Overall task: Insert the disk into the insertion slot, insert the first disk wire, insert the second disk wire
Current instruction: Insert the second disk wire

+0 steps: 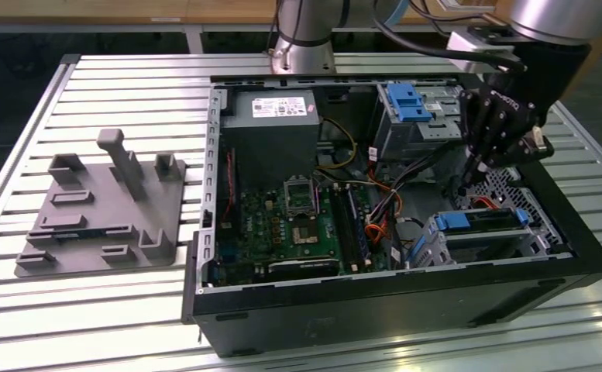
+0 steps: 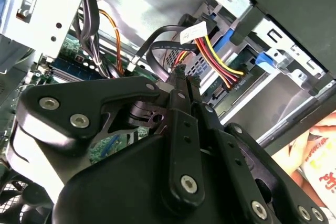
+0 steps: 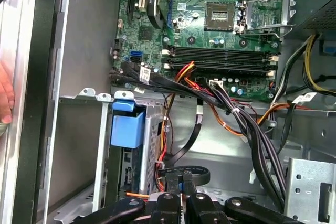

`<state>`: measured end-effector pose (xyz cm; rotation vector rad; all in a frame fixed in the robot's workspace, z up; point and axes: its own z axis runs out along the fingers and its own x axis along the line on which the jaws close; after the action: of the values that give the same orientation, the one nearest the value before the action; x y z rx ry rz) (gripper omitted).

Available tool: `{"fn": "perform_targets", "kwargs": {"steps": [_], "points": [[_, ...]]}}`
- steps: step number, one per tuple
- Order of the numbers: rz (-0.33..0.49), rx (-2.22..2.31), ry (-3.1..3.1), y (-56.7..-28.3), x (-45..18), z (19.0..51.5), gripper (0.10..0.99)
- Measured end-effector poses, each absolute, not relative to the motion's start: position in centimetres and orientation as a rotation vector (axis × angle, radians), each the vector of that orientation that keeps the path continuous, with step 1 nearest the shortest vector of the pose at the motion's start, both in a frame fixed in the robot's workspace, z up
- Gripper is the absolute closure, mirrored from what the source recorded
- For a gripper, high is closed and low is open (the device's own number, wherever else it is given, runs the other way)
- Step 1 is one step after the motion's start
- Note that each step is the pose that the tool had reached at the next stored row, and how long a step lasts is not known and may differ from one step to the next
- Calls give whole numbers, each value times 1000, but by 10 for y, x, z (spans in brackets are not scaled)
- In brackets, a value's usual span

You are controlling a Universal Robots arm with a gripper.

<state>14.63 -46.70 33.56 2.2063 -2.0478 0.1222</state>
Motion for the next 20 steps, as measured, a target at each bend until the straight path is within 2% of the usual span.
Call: {"fn": "perform_targets", "kwargs": {"steps": [8,13,20], "points": [[108,2192,-2075,-473,146,336,941],[45,2226,-2107,-476,146,337,941],[22,2237,-2119,-484,146,342,941]]}}
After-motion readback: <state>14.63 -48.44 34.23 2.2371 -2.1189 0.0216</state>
